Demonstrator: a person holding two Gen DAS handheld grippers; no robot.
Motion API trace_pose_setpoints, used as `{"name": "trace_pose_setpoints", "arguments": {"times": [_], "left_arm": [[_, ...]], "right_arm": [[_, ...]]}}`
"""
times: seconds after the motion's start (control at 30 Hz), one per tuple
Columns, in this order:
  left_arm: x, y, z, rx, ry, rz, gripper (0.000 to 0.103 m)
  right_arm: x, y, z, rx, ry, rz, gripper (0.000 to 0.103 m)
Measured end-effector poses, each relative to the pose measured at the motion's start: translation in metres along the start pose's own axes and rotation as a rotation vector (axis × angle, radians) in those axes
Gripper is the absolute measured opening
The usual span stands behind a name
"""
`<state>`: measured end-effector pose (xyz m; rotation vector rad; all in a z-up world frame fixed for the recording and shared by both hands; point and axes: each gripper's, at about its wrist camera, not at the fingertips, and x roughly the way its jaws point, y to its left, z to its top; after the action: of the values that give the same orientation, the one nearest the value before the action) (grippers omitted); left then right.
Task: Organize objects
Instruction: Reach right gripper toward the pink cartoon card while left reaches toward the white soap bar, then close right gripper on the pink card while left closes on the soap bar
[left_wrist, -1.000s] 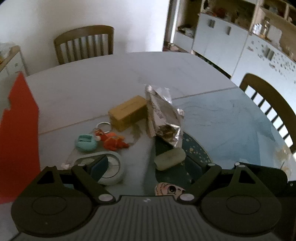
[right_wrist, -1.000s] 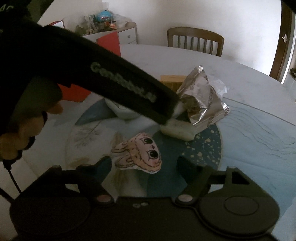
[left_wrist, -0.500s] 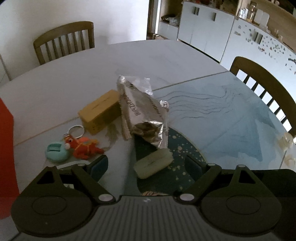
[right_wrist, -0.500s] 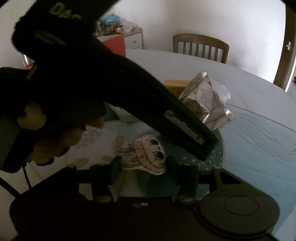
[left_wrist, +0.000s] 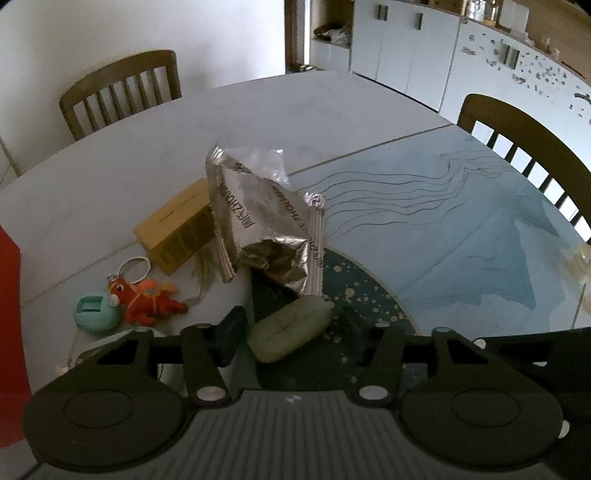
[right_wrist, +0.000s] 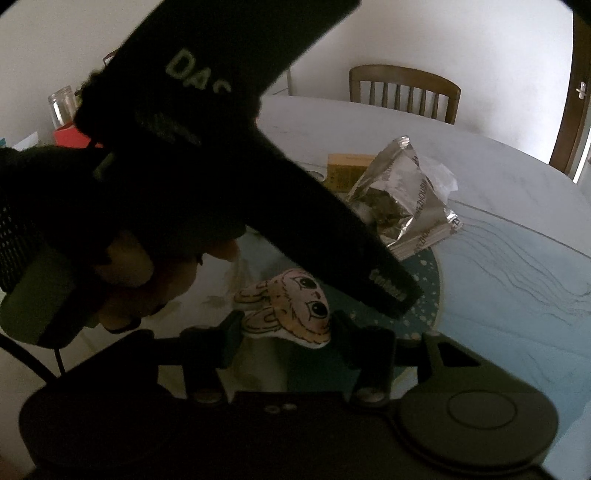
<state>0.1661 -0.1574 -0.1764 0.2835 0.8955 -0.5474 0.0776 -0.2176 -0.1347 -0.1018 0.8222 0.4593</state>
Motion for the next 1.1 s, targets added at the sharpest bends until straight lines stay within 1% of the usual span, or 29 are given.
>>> {"name": "trace_pose_setpoints", "arguments": {"times": [0.2, 0.47, 0.67, 0.77, 0.9, 1.1], "left_arm": [[-0.002, -0.002, -0.001, 0.013, -0.005, 0.020, 0.048], [-0.018, 0.010, -0.004, -0.036, -0.008, 0.017, 0.048], [-0.047, 0.025, -0.005, -0.080, -0.021, 0.018, 0.047], [-0.066, 0.037, -0.007, -0.105, -0.045, 0.014, 0.048], [-0.090, 0.053, -0.010, -0.144, -0.072, 0.013, 0.048], [-0.127, 0.084, -0.014, -0.205, -0.112, 0.014, 0.047]], "right_arm": [[0.001, -0.001, 0.001, 0.007, 0.006, -0.010, 0.048], [-0.008, -0.008, -0.005, 0.037, 0.016, -0.043, 0.048], [-0.027, -0.012, -0.007, 0.062, 0.013, -0.078, 0.047], [-0.037, -0.011, -0.003, 0.079, 0.000, -0.094, 0.047], [-0.049, -0.007, 0.009, 0.095, -0.039, -0.109, 0.047], [-0.067, 0.011, 0.037, 0.093, -0.092, -0.114, 0.047]]}}
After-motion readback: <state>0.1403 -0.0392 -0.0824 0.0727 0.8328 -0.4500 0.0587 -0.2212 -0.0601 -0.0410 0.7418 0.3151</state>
